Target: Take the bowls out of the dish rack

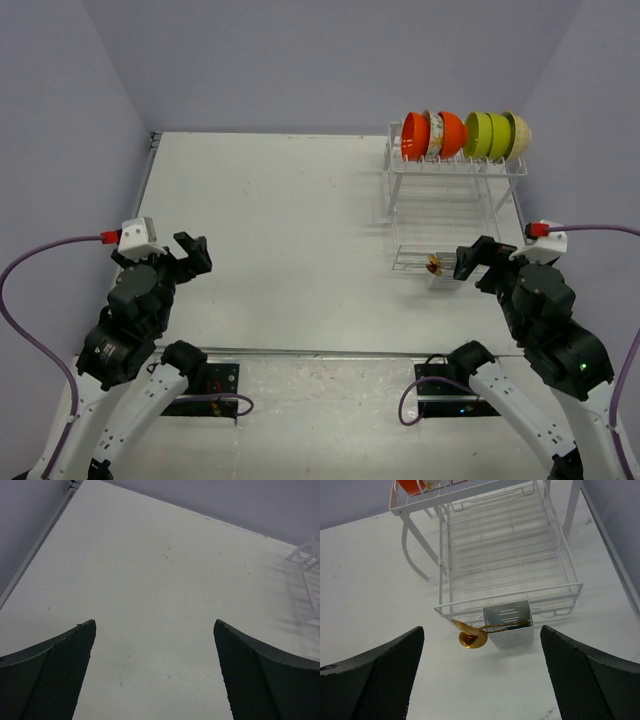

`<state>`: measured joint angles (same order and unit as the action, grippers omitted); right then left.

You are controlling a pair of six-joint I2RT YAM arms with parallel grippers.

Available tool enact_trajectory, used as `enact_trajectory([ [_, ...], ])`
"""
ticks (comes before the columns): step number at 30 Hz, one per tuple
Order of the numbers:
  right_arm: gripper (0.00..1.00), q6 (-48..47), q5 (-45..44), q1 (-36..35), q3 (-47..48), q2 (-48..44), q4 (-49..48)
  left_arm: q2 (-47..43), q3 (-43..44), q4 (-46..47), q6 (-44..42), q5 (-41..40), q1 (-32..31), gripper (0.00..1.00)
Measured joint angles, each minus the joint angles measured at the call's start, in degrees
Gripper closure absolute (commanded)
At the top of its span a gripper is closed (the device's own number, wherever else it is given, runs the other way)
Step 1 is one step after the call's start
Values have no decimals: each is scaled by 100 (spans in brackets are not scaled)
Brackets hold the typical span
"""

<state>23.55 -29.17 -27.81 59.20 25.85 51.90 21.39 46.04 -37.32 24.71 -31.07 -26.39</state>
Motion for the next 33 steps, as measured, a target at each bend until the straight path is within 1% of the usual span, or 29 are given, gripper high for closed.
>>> enact_trajectory([
  [6, 1, 22, 9, 0, -111, -55, -98, 59, -2, 37, -2, 140, 0, 0],
  [9, 1, 66, 98, 0, -160, -92, -175, 57, -2, 85, 31, 378, 0, 0],
  [12, 1, 87, 472, 0, -177, -188, -330, 85, -83, 581, 293, 1086, 0, 0],
  [14, 1, 96, 809, 0, -195, -356, -448, 369, -96, 1064, 601, 1755, 0, 0],
  [16, 1, 131, 1093, 0, -201, -557, -555, 1209, 42, 1915, 986, 2774, 0, 0],
  [18, 1, 186, 1283, 0, -201, -761, -664, 2439, 358, 2785, 1397, 3742, -37, 0],
  [21, 1, 240, 1508, 0, -199, -997, -743, 4242, 1091, 3762, 1888, 4647, -205, 0],
  [22, 1, 247, 1541, 0, -199, -1040, -745, 4800, 1375, 4013, 2020, 4850, -299, 0],
  [23, 1, 258, 1578, 0, -199, -1071, -748, 5287, 1663, 4175, 2127, 5007, -396, 3],
  [25, 1, 267, 1659, 0, -197, -1086, -750, 6116, 2363, 4315, 2280, 5250, -584, 7],
  [26, 1, 269, 1696, 0, -197, -1086, -748, 6533, 2798, 4428, 2332, 5351, -662, 15],
  [29, 1, 275, 1768, 0, -197, -1086, -739, 7368, 3665, 4715, 2516, 5600, -802, 29],
  [32, 1, 275, 1825, 0, -197, -1088, -732, 7969, 4286, 4942, 2656, 5777, -852, 32],
  [33, 1, 275, 1825, 0, -199, -1093, -732, 8159, 4476, 4999, 2697, 5814, -868, 36],
])
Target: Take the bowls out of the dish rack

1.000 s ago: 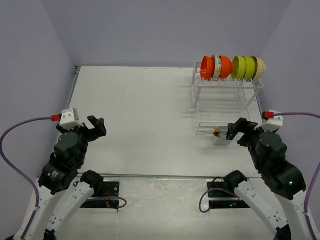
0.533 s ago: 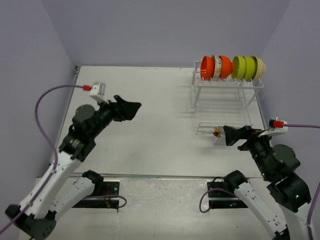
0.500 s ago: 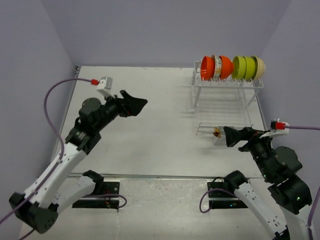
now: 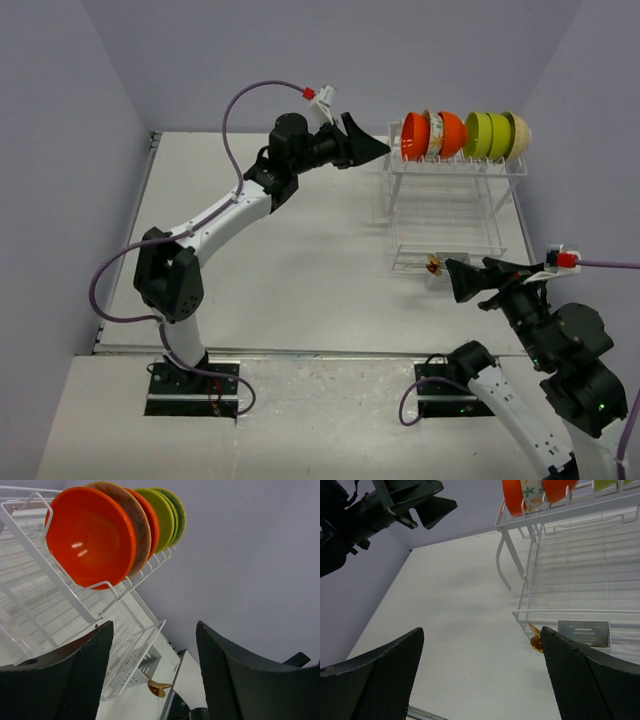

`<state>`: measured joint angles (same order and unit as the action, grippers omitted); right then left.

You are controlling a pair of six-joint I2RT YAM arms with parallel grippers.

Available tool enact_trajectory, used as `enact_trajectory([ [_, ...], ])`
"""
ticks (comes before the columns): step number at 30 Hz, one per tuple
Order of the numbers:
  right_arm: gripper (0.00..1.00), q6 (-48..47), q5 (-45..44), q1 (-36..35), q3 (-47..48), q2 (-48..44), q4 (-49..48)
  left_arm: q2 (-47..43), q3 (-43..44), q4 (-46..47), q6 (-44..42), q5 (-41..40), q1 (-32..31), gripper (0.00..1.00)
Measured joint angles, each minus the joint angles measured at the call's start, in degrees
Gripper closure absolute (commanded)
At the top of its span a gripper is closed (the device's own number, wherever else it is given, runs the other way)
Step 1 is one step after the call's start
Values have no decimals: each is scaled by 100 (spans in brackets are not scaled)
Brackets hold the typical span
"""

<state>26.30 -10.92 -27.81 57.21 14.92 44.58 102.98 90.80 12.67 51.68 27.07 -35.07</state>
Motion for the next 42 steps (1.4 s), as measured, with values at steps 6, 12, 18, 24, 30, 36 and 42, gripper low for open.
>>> enact_trajectory([
  [6, 1, -9, 2, 0, -46, -101, 11, 1064, 1158, 168, 221, 138, -116, 41],
  [12, 1, -39, 4, 0, -52, -146, 116, 1878, 2024, 129, 282, 105, -262, 46],
  [18, 1, -72, 11, 0, -46, -341, 205, 2260, 2498, 72, 264, -68, -289, 48],
  [24, 1, -87, 26, 0, -39, -374, 221, 2660, 3071, 66, 221, -243, -289, 53],
  [30, 1, -90, 149, 0, -39, -374, 221, 2999, 3434, 98, 118, -269, -289, 59],
  [36, 1, -85, 319, 0, -33, -376, 223, 3180, 3718, 151, 114, -247, -295, 78],
  [42, 1, -85, 341, 0, -31, -387, 227, 3213, 3773, 299, 142, -168, -295, 93],
])
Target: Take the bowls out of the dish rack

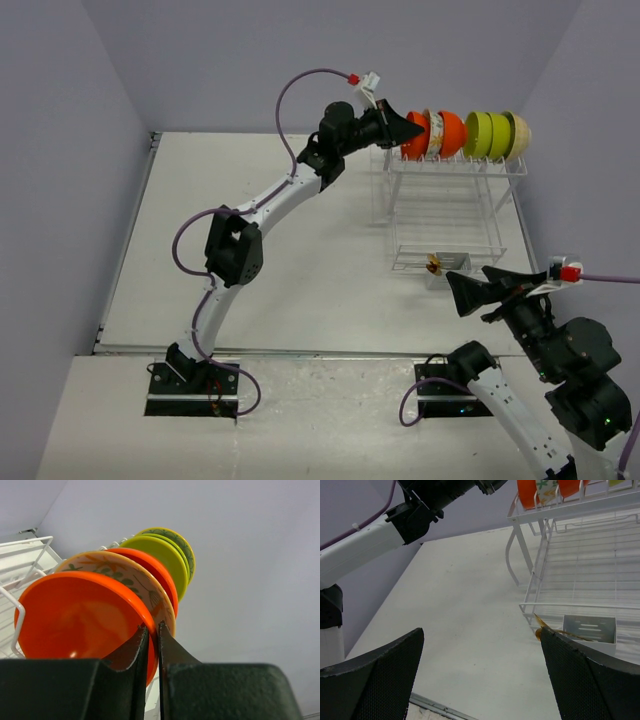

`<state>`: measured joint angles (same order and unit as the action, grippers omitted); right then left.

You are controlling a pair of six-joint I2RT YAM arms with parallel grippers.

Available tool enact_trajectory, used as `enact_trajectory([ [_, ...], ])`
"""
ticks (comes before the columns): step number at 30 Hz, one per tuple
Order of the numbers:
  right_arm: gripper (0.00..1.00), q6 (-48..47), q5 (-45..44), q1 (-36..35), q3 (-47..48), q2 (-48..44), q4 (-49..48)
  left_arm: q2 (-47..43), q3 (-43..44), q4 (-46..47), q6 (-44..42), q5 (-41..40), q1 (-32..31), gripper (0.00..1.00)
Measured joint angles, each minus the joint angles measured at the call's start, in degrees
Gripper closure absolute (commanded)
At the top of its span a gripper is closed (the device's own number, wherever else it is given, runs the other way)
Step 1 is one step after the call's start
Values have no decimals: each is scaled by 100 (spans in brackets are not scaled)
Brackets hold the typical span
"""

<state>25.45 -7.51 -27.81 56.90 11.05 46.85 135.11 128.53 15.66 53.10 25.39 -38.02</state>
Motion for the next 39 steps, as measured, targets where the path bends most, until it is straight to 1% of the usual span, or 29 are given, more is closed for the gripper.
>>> enact_trajectory([
  [1, 1, 0, 2, 0, 0, 0, 2, 0, 0, -7, 20, 22, 0, 99],
  [2, 1, 0, 2, 0, 0, 0, 9, 0, 0, -9, 33, 35, -2, 100],
  [12, 1, 0, -2, 0, 42, -59, 98, 0, -201, 378, 203, 31, 0, 100],
  [18, 1, -2, -22, 0, 98, -103, 162, -20, -457, 846, 337, 24, 2, 100],
  [26, 1, -72, -31, 0, 101, -103, 162, -219, -1027, 1429, 358, -59, 4, 100],
  [39, 1, -195, -28, 0, 94, -101, 153, -369, -1471, 2199, 667, -76, 70, 100],
])
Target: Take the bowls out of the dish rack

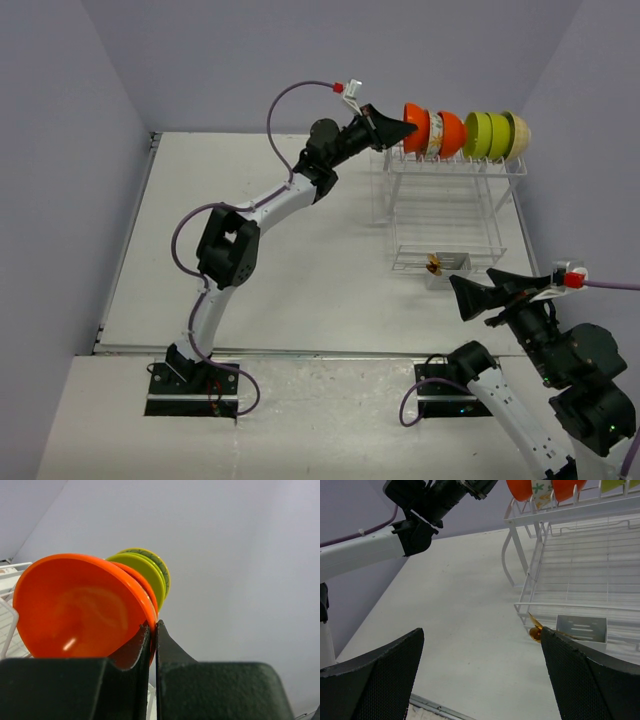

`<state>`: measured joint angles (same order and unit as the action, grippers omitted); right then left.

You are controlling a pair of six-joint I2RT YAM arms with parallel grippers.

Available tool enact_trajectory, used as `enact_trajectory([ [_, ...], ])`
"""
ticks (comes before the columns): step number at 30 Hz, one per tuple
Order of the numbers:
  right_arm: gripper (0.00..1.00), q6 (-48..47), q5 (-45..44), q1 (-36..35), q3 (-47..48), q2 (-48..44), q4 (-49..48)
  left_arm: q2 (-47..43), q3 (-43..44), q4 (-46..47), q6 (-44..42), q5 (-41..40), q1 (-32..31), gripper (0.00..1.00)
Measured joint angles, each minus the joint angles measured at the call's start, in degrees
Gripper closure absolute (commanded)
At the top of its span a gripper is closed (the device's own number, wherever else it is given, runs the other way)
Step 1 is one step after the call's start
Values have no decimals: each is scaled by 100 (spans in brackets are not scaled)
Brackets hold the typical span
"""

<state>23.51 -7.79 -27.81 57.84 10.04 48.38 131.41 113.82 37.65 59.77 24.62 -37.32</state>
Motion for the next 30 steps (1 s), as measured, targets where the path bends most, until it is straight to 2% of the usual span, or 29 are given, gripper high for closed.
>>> enact_trajectory([
  [12, 1, -15, 2, 0, -11, 0, 0, -474, -313, 120, 42, -271, 85, 100],
  [19, 1, -20, 0, 0, -11, 0, 0, -1036, -551, -210, -398, -531, 92, 100],
  [23, 1, -20, 2, 0, -11, 0, 2, -1451, -487, -1193, -1062, -986, 87, 100],
  [25, 1, -20, 0, 0, -11, 0, 0, -1700, -151, -2444, -1672, -1801, 81, 100],
  [30, 1, -13, 9, 0, -11, 0, -44, -2159, 238, -4776, -2656, -3729, 232, 100],
])
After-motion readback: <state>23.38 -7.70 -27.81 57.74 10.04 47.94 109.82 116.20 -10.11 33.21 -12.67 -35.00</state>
